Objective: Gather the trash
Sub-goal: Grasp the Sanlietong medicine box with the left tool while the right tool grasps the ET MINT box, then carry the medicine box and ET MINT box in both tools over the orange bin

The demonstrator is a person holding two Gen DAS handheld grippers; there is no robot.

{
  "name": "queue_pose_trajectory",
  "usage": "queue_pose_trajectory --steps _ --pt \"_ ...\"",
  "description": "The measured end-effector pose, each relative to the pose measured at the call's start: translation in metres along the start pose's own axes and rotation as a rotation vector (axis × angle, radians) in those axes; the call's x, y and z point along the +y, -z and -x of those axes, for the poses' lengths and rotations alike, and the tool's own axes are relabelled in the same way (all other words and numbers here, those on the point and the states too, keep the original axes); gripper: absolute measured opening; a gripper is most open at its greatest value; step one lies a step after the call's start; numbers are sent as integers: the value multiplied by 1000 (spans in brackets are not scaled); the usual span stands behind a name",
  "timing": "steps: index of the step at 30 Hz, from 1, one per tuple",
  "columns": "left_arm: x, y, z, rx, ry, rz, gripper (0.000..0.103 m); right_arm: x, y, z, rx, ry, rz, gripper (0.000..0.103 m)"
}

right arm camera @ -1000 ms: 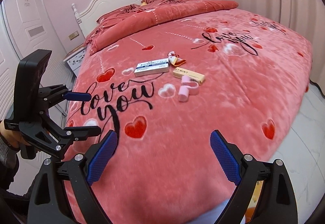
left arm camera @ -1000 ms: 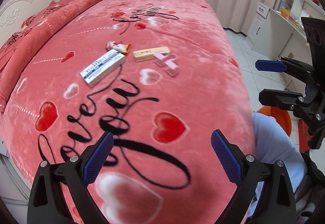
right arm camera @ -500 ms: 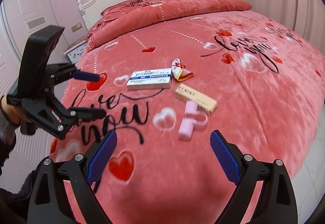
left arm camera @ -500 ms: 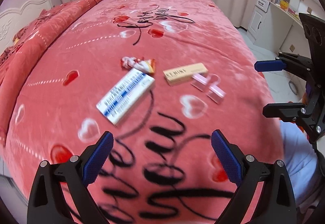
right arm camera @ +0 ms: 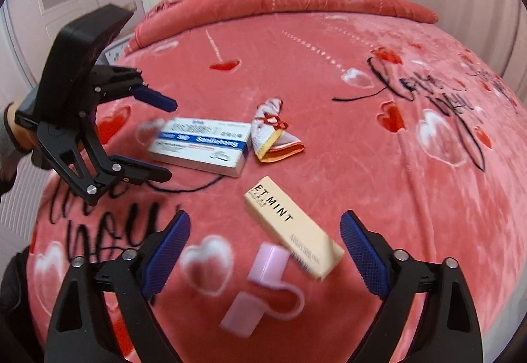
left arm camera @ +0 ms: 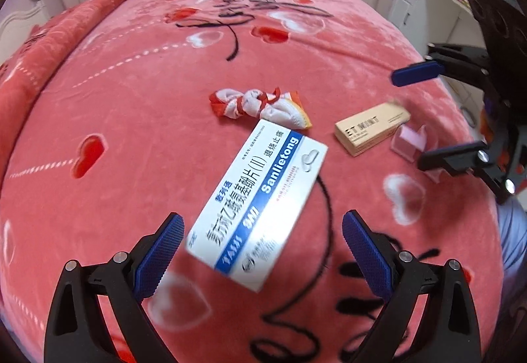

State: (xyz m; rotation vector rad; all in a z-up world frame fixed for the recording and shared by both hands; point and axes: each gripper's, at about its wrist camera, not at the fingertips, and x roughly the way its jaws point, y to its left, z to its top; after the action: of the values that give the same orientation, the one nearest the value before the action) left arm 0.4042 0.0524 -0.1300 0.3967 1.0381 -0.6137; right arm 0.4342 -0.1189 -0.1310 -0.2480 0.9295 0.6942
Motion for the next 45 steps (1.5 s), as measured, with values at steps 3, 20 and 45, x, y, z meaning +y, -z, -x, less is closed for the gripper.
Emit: queue_pose_trajectory --steps 3,20,45 --pt "4 0 -14 16 12 -26 95 -6 -3 -15 19 8 -1 86" --pt "10 -1 -17 -14 49 2 64 -7 -5 -30 32 40 66 30" --pt "-113 41 98 -40 25 28 64 70 77 122 -62 -59 -27 26"
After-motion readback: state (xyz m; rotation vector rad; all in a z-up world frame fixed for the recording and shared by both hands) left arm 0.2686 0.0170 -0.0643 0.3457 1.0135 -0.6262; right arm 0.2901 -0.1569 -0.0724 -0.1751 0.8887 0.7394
